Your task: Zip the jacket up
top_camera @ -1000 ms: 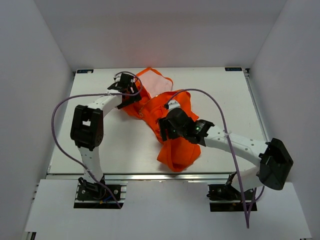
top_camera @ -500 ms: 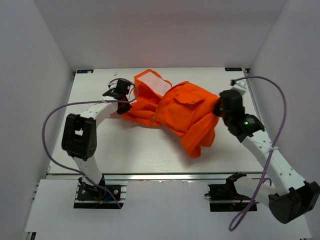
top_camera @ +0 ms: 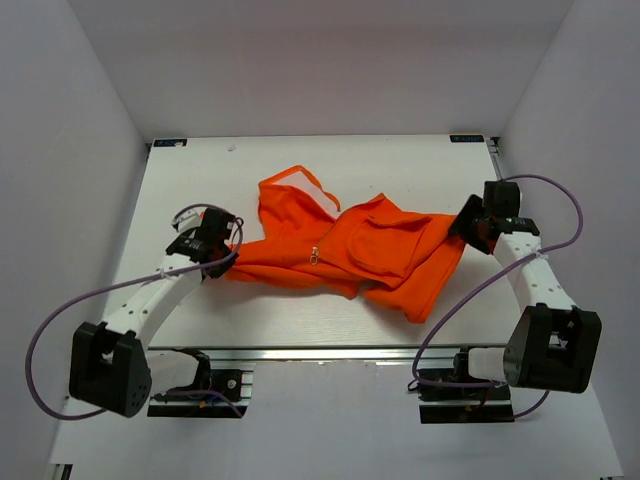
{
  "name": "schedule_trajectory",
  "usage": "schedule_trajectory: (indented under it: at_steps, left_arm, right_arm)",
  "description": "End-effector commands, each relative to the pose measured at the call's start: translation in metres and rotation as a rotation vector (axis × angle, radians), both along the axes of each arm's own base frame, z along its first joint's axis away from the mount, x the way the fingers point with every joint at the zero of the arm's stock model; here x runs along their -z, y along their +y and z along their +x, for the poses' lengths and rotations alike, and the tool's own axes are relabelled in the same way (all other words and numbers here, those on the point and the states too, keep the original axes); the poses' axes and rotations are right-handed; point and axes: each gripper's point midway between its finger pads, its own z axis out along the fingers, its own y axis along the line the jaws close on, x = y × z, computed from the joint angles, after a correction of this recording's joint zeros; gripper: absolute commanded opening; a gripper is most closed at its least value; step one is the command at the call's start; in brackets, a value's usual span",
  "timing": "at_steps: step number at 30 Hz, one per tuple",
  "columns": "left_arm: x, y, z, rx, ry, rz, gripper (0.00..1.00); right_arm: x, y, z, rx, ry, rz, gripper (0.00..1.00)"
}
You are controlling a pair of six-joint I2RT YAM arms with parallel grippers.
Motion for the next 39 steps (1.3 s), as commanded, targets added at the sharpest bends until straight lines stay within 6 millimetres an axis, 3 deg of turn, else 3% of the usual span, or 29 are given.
schedule_trajectory:
  at_steps: [1,3,4,5,7,8,9,11,12,14,15,17,18,21,23,24,26,27,29,30,33,34,35,37,38,39]
  left_arm:
    - [-0.007,0.030,-0.036,-0.128,0.010,0.049,0.00]
    - [-0.008,0.034,-0.044,-0.127,0.004,0.056,0.10]
    - [-0.012,0.034,-0.043,-0.118,-0.015,0.058,0.13]
    - [-0.020,0.034,-0.041,-0.110,-0.046,0.053,0.16]
    - [-0.032,0.031,-0.031,-0.092,-0.093,0.048,0.29]
    - [-0.038,0.029,-0.027,-0.079,-0.110,0.042,0.40]
    - [-0.041,0.026,-0.022,-0.058,-0.111,0.041,0.69]
    - [-0.053,0.022,-0.012,-0.042,-0.123,0.036,0.93]
    - [-0.057,0.018,-0.007,-0.002,-0.128,0.040,0.98]
    - [-0.070,0.009,0.004,0.051,-0.153,0.025,0.98]
    - [-0.069,-0.003,0.008,0.109,-0.142,-0.004,0.98]
    - [-0.069,-0.017,0.010,0.180,-0.143,-0.047,0.98]
    - [-0.070,-0.032,0.012,0.247,-0.156,-0.101,0.98]
    - [-0.056,-0.055,0.006,0.355,-0.150,-0.174,0.98]
    - [-0.043,-0.074,-0.007,0.435,-0.124,-0.228,0.98]
    - [-0.039,-0.078,-0.010,0.449,-0.121,-0.238,0.98]
    - [-0.031,-0.086,-0.020,0.478,-0.109,-0.239,0.98]
    - [-0.019,-0.085,-0.027,0.473,-0.083,-0.238,0.98]
    - [-0.008,-0.085,-0.032,0.476,-0.067,-0.234,0.98]
    - [0.004,-0.081,-0.036,0.458,-0.046,-0.227,0.98]
    - [0.027,-0.070,-0.037,0.399,-0.010,-0.189,0.98]
    - [0.031,-0.069,-0.037,0.390,-0.002,-0.186,0.98]
    - [0.038,-0.067,-0.034,0.370,0.006,-0.171,0.98]
    - [0.043,-0.065,-0.032,0.359,0.015,-0.159,0.98]
    - [0.045,-0.064,-0.030,0.354,0.019,-0.151,0.98]
    - [0.050,-0.061,-0.030,0.344,0.036,-0.133,0.98]
  right_arm:
    - [-0.038,-0.011,0.023,-0.010,-0.107,-0.056,0.69]
    - [-0.049,0.004,0.027,-0.096,-0.135,-0.018,0.78]
    - [-0.060,0.012,0.028,-0.155,-0.169,-0.017,0.89]
    - [-0.068,0.020,0.028,-0.184,-0.199,-0.016,0.89]
    - [-0.093,0.055,0.022,-0.311,-0.275,-0.064,0.89]
    - [-0.103,0.060,0.021,-0.318,-0.299,-0.134,0.89]
    - [-0.115,0.095,0.011,-0.421,-0.338,-0.162,0.89]
    - [-0.129,0.120,0.001,-0.512,-0.373,-0.194,0.89]
    - [-0.131,0.144,-0.007,-0.594,-0.385,-0.177,0.89]
    - [-0.129,0.168,-0.016,-0.690,-0.387,-0.177,0.89]
    - [-0.122,0.194,-0.026,-0.779,-0.384,-0.181,0.89]
    - [-0.112,0.218,-0.033,-0.864,-0.384,-0.229,0.89]
    - [-0.100,0.248,-0.043,-0.947,-0.376,-0.236,0.89]
    - [-0.072,0.294,-0.055,-1.082,-0.330,-0.297,0.89]
    - [-0.059,0.307,-0.054,-1.106,-0.300,-0.357,0.89]
    - [-0.041,0.321,-0.056,-1.153,-0.260,-0.389,0.89]
    - [-0.035,0.342,-0.056,-1.208,-0.253,-0.369,0.89]
    - [-0.015,0.348,-0.054,-1.238,-0.212,-0.386,0.89]
    - [-0.006,0.355,-0.048,-1.232,-0.199,-0.407,0.89]
    - [0.009,0.355,-0.044,-1.226,-0.168,-0.431,0.89]
    - [0.017,0.347,-0.021,-1.089,-0.183,-0.517,0.84]
    - [0.012,0.338,-0.011,-1.001,-0.197,-0.565,0.78]
    - [0.009,0.337,-0.005,-0.967,-0.205,-0.585,0.57]
    - [-0.004,0.326,0.005,-0.868,-0.230,-0.627,0.33]
    - [-0.007,0.322,0.008,-0.834,-0.240,-0.633,0.26]
    - [-0.016,0.320,0.012,-0.796,-0.269,-0.628,0.09]
